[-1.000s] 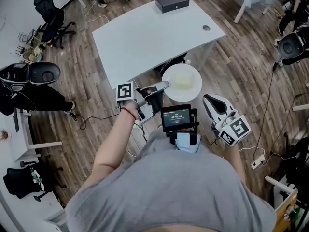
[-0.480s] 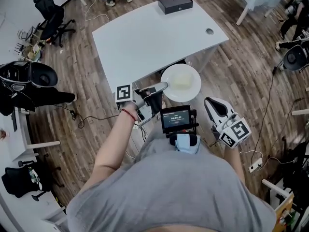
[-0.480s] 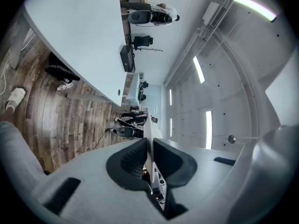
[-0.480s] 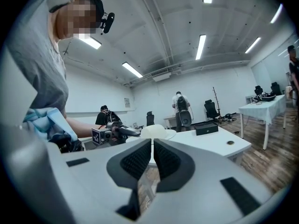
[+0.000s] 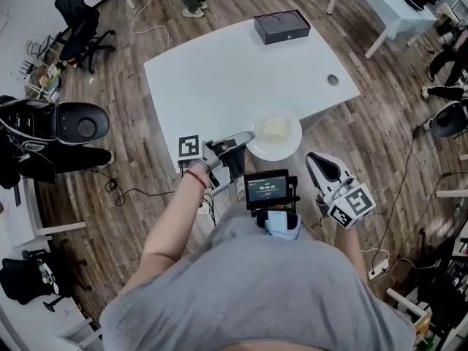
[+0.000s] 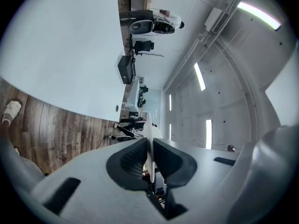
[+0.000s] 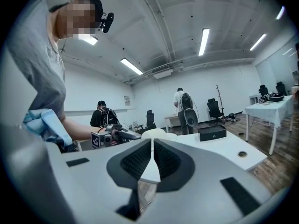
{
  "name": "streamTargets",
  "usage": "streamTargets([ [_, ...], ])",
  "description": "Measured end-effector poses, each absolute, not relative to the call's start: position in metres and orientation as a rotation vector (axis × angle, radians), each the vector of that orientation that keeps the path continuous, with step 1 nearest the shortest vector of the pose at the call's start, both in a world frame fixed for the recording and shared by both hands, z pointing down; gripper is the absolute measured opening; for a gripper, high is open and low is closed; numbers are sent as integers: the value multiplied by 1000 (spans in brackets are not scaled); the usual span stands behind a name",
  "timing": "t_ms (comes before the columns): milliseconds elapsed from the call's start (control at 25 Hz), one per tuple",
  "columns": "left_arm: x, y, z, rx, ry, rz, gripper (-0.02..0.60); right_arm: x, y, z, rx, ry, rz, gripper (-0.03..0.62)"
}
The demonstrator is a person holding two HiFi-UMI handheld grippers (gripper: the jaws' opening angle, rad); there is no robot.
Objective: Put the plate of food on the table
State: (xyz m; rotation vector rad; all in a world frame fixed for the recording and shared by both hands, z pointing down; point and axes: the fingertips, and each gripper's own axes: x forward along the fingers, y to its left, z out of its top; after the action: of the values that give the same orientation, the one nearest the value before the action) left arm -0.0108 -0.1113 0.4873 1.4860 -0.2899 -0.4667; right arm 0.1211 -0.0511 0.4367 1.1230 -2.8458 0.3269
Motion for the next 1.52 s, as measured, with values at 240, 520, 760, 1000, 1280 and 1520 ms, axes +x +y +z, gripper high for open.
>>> streamTargets([
  [240, -32, -180, 498, 1512, -294, -423, 29, 95, -108, 434, 1169, -2827, 336, 34],
  [520, -53, -249, 512, 1553, -269, -372, 29, 67, -159, 437, 1229, -2798, 365, 34],
  [760, -52, -280, 555, 1568, -266, -312, 31, 72, -181, 455, 1266, -2736, 406, 34],
  [1000, -40, -294, 598, 1555, -226, -288, 31, 81, -186, 474, 1254, -2685, 444, 34],
  [1280, -30, -299, 643, 1501, -246, -211, 31, 90, -196, 490, 1243, -2664, 505, 34],
  [1520, -29, -299, 668, 1472, -279, -163, 31, 90, -204, 486, 1232, -2665, 492, 34],
])
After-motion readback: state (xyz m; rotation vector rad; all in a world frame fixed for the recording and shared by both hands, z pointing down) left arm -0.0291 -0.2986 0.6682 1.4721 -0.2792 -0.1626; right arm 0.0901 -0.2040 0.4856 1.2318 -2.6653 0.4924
